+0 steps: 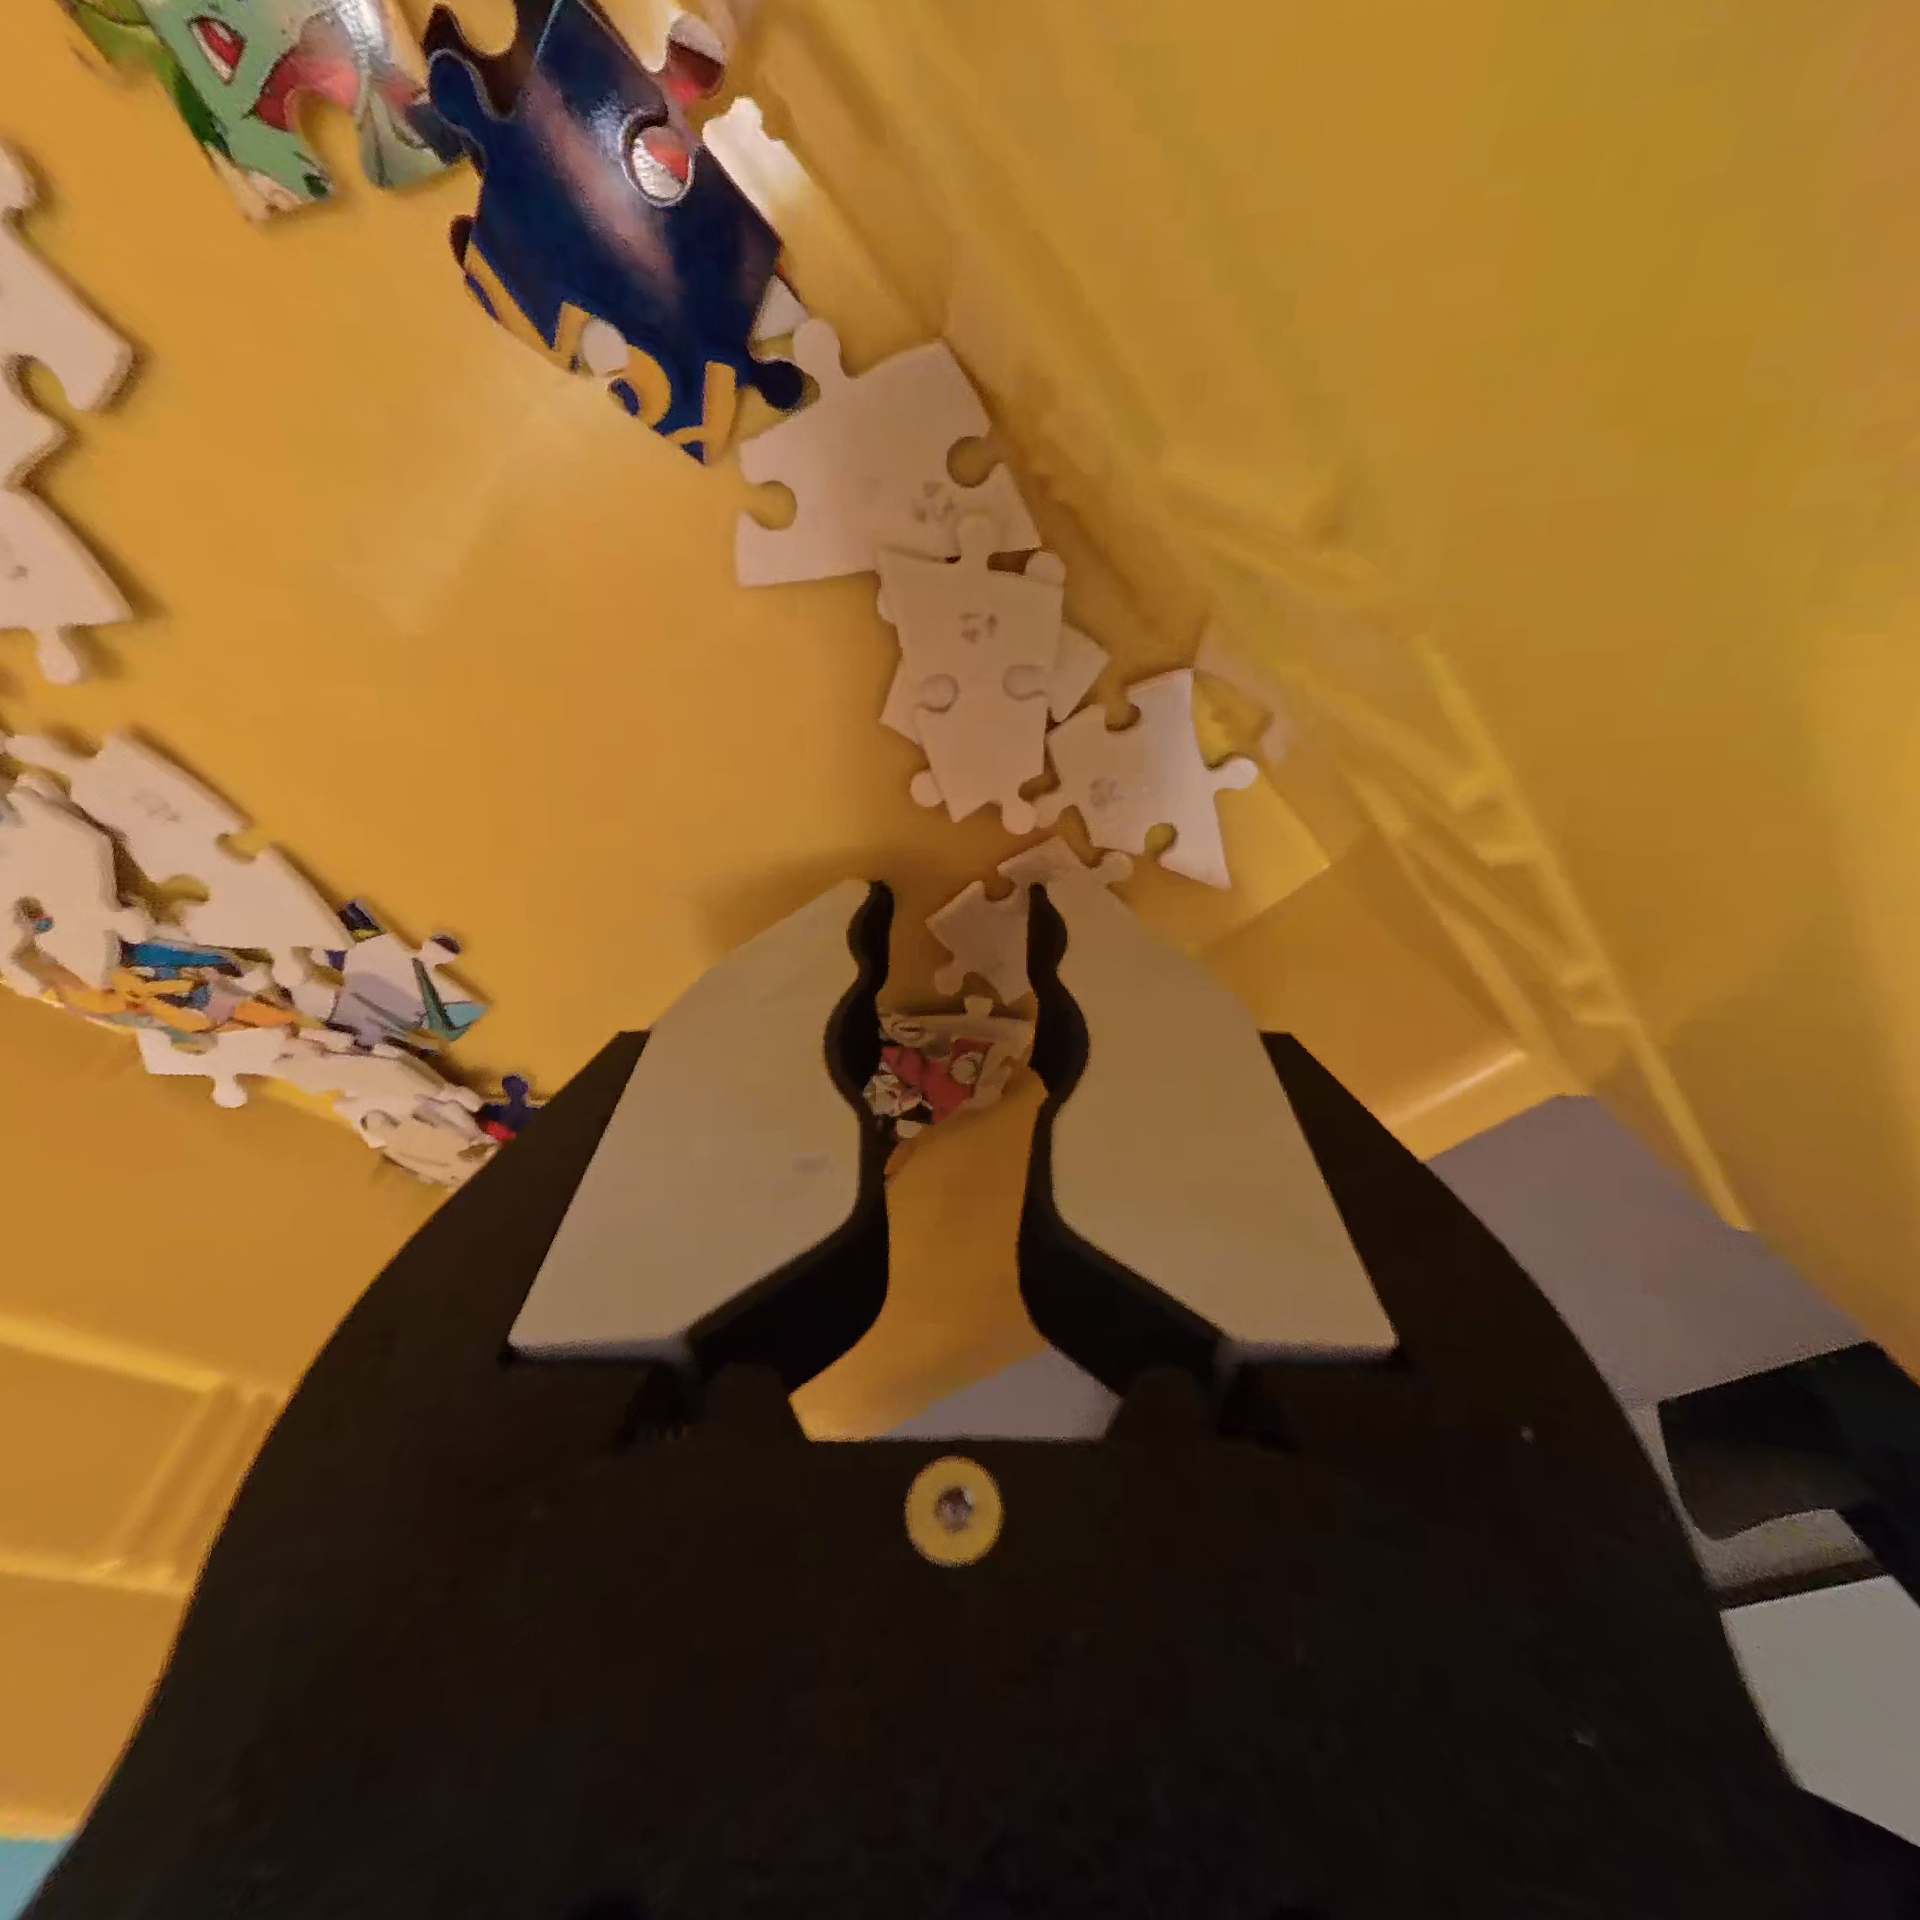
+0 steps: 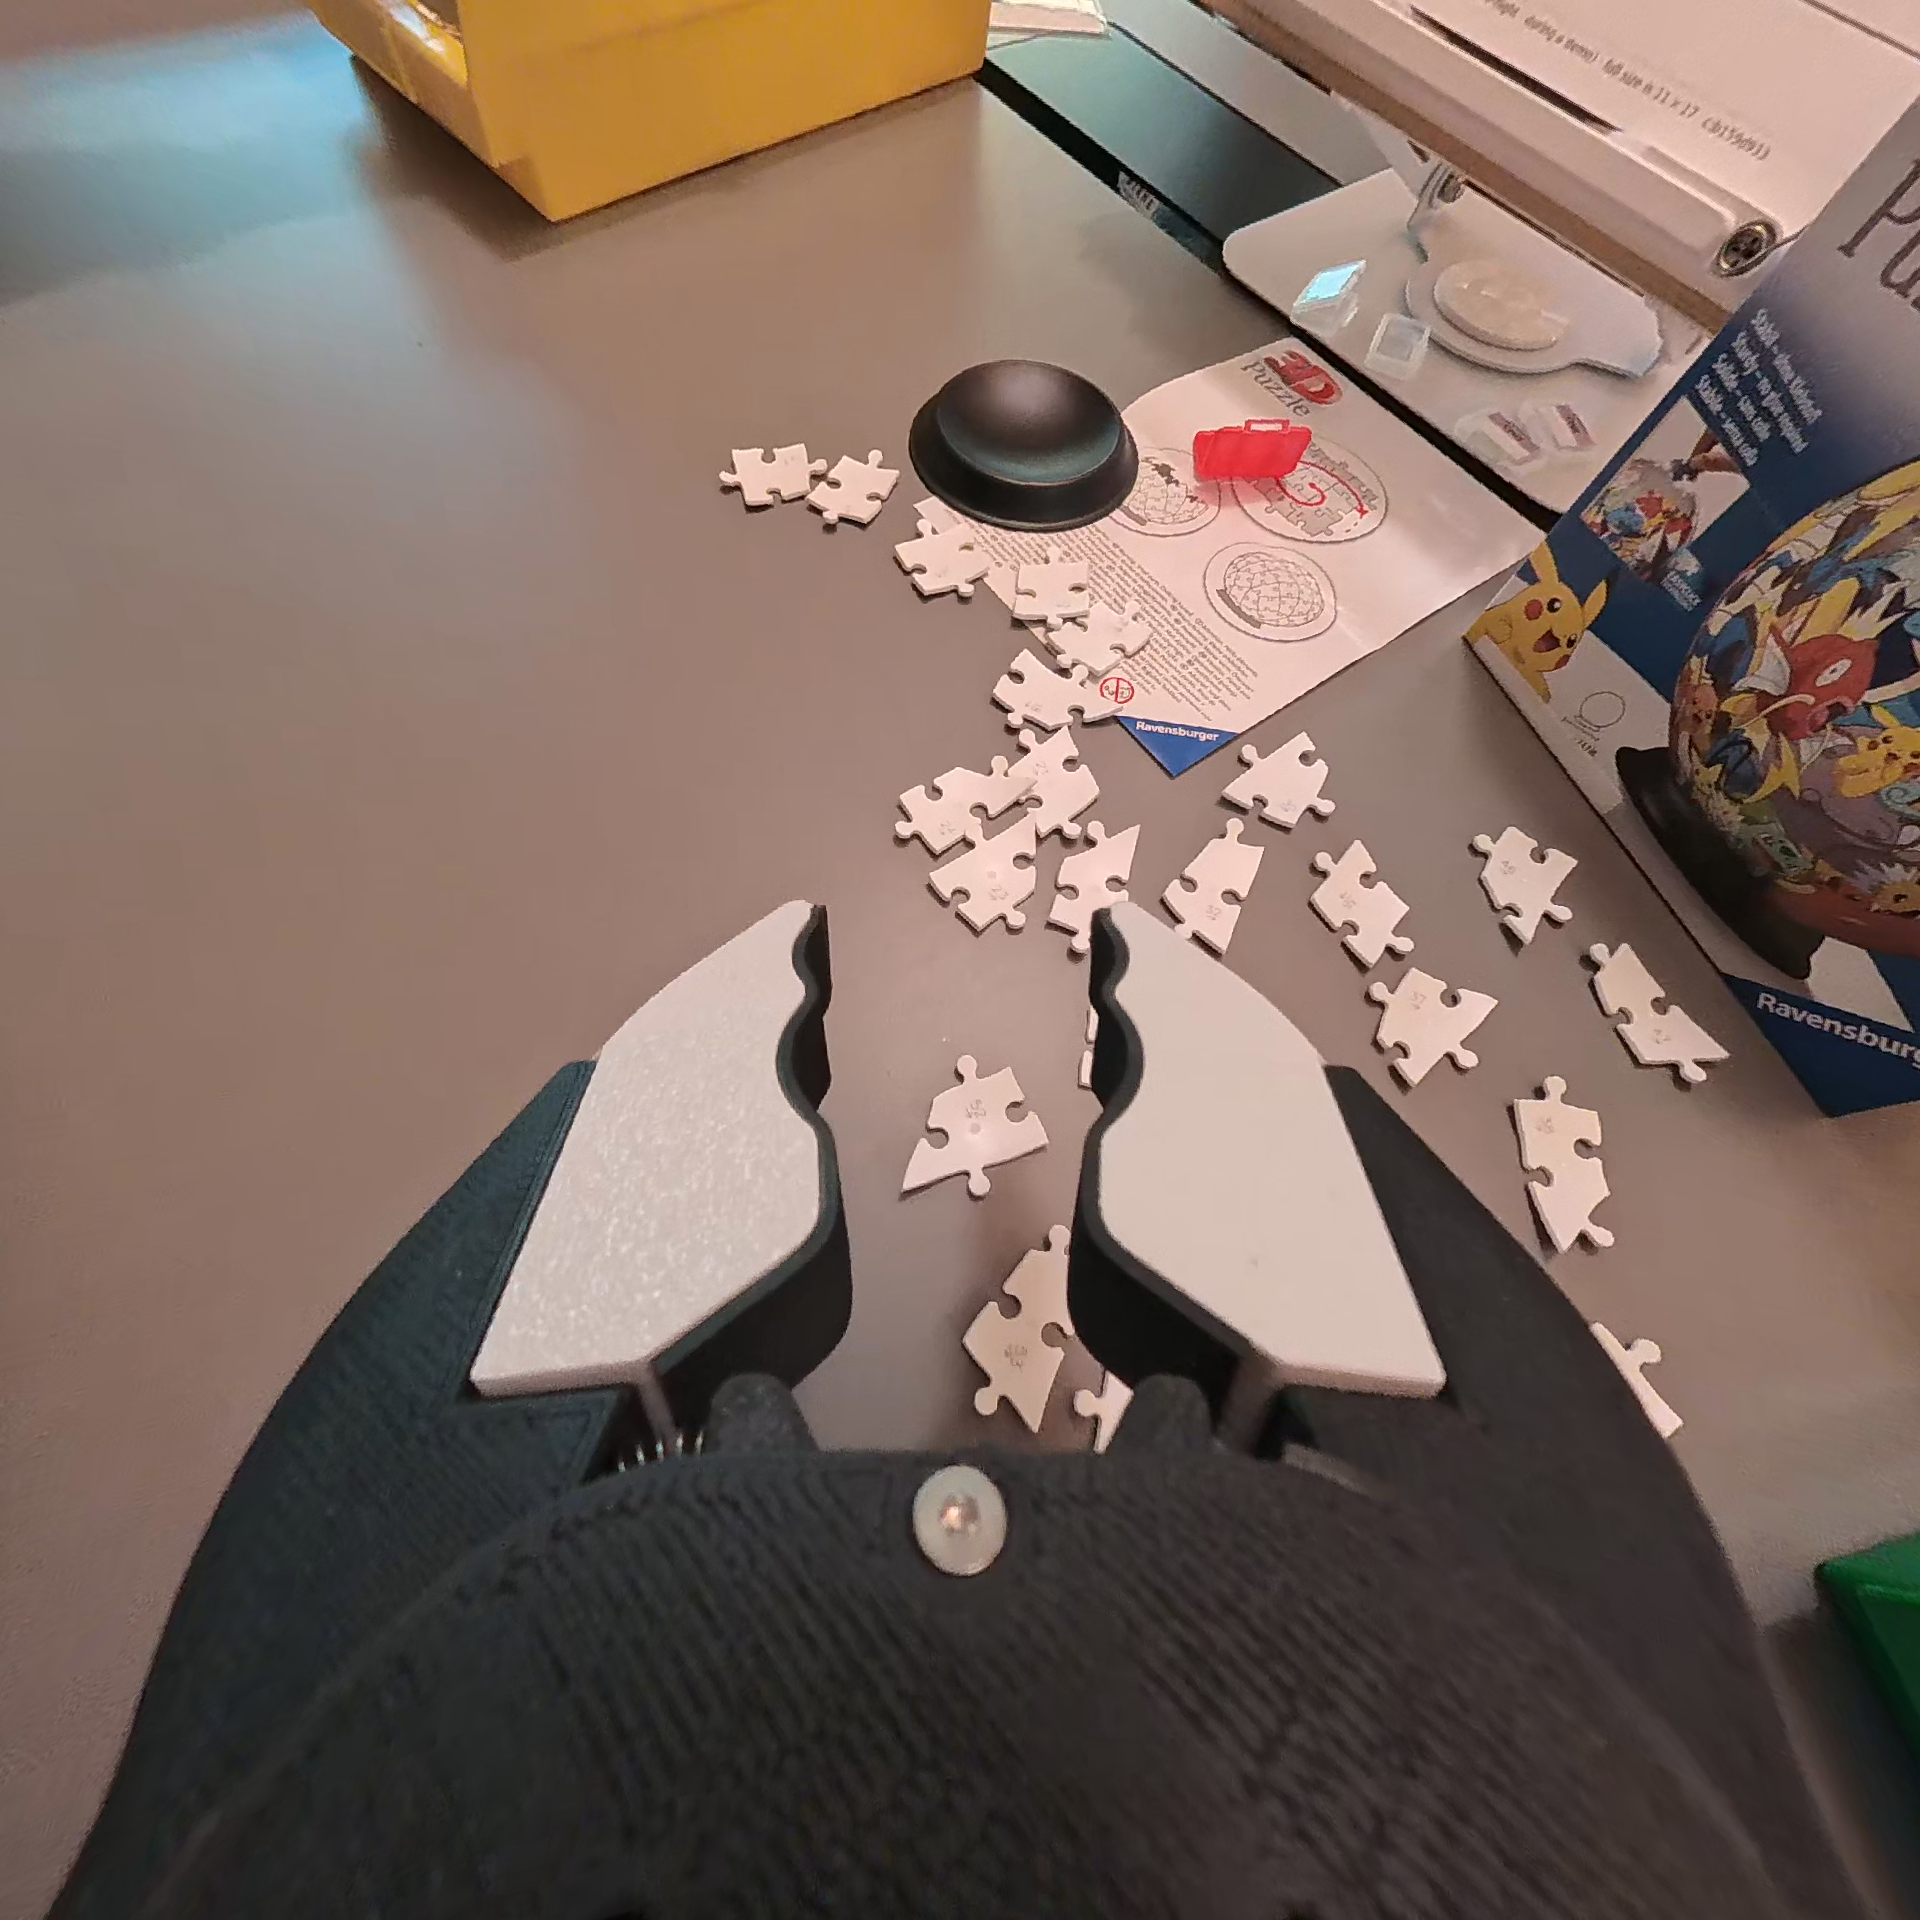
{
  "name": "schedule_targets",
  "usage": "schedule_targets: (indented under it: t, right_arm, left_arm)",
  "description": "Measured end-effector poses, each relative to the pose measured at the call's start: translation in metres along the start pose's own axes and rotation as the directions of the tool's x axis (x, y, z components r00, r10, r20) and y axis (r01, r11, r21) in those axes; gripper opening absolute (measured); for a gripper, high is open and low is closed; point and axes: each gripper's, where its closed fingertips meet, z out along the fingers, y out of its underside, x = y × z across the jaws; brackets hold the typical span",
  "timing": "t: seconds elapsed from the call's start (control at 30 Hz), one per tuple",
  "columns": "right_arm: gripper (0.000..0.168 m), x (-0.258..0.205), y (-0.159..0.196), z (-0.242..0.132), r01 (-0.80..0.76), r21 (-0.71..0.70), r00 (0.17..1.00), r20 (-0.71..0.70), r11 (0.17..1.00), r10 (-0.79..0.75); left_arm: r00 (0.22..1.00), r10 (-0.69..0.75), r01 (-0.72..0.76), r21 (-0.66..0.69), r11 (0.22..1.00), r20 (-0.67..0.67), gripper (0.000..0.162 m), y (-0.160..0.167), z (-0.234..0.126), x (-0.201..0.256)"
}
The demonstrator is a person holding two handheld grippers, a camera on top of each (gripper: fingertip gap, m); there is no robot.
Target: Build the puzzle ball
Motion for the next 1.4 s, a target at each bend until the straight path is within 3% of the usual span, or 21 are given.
schedule_targets:
  t: [0.17,0.5,0.63,0.73,1.0,1.2,1.3,1.4]
  right_arm:
    - [0.048,0.001,-0.001,-0.002,-0.003,0.004,1.000,-0.006,1.000,0.003]
    - [0.048,-0.001,0.002,-0.006,-0.003,0.005,1.000,-0.020,1.000,0.003]
    - [0.048,-0.003,0.003,-0.005,-0.004,0.010,1.000,-0.016,1.000,0.005]
    - [0.048,-0.005,0.002,-0.003,-0.002,0.008,1.000,-0.007,1.000,0.002]
    - [0.048,-0.008,0.003,-0.003,0.003,0.011,1.000,-0.003,1.000,-0.003]
    - [0.047,-0.013,-0.008,-0.001,0.027,0.036,1.000,-0.003,0.999,-0.027]
    - [0.048,-0.015,-0.031,0.004,0.063,0.111,0.997,-0.041,0.992,-0.059]
    - [0.050,-0.027,-0.073,0.015,0.189,0.252,0.980,-0.109,0.949,-0.166]
  left_arm:
    - [1.000,0.002,-0.002,0.023,1.000,0.013,0.027,-0.003,-0.001,-0.007]
    - [0.987,-0.156,0.161,0.261,0.952,-0.040,0.032,-0.013,-0.020,-0.030]
    - [0.998,-0.058,0.055,0.204,0.977,0.011,0.046,-0.006,-0.014,-0.023]
    - [0.997,-0.013,0.005,0.103,0.995,0.079,0.048,0.001,-0.001,-0.022]
    - [0.996,-0.021,0.012,0.112,0.994,0.086,0.043,-0.006,-0.001,-0.022]
    - [0.996,-0.020,0.001,0.221,0.975,0.084,0.042,-0.002,-0.007,-0.025]
    - [0.997,-0.078,0.062,0.441,0.896,0.020,0.043,-0.010,-0.049,-0.017]
    - [0.981,0.013,0.136,0.732,0.667,-0.194,0.043,-0.032,-0.124,0.036]
